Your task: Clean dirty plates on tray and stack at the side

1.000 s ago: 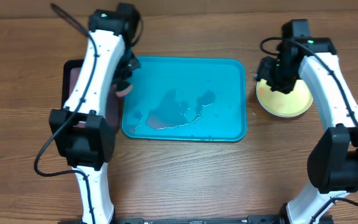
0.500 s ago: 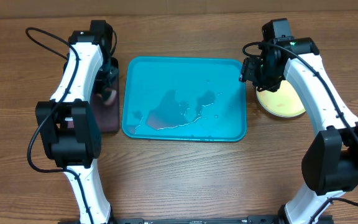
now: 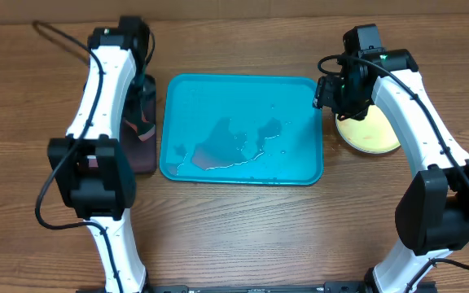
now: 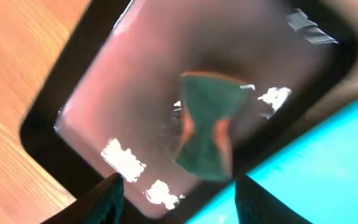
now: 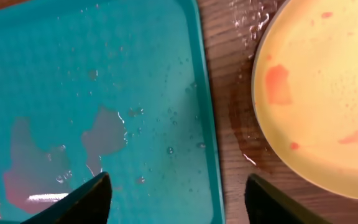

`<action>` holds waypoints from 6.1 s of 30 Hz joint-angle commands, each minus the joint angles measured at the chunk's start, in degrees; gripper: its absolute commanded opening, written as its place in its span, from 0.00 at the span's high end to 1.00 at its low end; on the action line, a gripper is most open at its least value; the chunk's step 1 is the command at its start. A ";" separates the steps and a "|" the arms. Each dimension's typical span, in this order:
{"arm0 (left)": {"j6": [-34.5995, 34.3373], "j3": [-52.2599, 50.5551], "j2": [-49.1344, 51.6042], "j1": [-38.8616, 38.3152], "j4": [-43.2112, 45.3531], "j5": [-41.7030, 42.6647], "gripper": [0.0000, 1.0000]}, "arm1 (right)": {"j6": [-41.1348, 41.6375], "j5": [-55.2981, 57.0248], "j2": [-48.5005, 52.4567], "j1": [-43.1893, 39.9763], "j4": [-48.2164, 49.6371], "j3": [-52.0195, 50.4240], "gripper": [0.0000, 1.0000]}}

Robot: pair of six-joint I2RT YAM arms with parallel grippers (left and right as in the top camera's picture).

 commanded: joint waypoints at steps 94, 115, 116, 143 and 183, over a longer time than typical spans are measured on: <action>16.09 25.29 -0.42 -22.16 -13.60 -1.25 0.00 | -16.48 5.27 -80.91 -0.50 62.14 -66.49 0.00; 16.09 25.29 -0.42 -22.16 -13.60 -1.25 0.00 | -16.44 5.84 -107.12 -0.42 66.40 -93.26 0.00; 16.09 25.29 -0.42 -22.16 -13.60 -1.25 0.00 | -16.44 5.64 -107.93 -0.42 64.26 -93.26 0.00; 16.09 25.29 -0.42 -22.16 -13.60 -1.25 0.00 | -16.22 5.68 -108.43 -0.42 59.60 -93.26 0.00; 33.24 -44.85 -53.75 -19.96 50.27 4.33 0.00 | -16.22 5.68 -108.41 -0.42 59.60 -93.26 0.00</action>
